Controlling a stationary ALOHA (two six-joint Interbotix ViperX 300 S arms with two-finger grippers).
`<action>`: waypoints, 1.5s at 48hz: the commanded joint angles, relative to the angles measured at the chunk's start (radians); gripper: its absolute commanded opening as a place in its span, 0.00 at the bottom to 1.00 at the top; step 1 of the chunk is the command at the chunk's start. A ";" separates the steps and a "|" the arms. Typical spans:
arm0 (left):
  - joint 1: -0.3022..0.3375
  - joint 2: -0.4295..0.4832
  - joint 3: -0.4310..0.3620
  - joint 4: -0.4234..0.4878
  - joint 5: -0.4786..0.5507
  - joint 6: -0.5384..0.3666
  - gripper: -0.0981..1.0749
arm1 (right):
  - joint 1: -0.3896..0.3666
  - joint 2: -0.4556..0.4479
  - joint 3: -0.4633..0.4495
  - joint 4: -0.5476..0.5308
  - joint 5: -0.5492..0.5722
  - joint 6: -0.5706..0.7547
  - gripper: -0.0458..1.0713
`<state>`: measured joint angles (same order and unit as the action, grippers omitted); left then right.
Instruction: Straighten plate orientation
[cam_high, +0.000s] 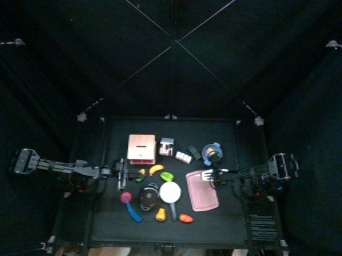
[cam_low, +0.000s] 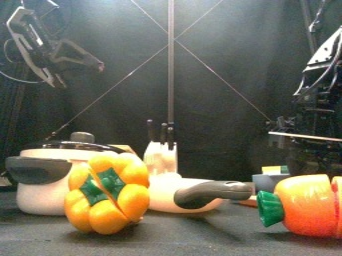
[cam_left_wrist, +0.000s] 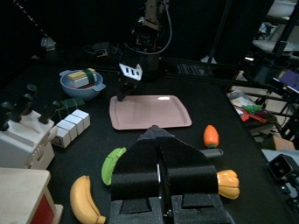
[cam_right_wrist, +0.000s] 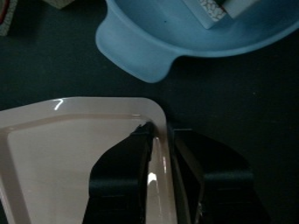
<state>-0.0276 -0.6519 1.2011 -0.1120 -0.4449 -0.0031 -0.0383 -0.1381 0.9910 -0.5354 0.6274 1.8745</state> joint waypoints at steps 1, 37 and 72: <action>-0.002 0.002 -0.014 0.002 -0.009 0.000 0.05 | -0.014 0.012 -0.028 0.011 -0.003 0.002 0.58; -0.003 -0.008 -0.009 0.003 -0.005 0.005 0.05 | 0.012 0.061 -0.023 0.008 0.046 0.235 0.60; 0.003 -0.011 -0.008 0.003 -0.003 0.006 0.05 | 0.058 0.012 -0.021 -0.057 0.083 0.244 0.61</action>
<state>-0.0276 -0.6627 1.2057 -0.1104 -0.4449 0.0000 0.0199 -0.1150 0.9756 -0.5829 0.7087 2.1200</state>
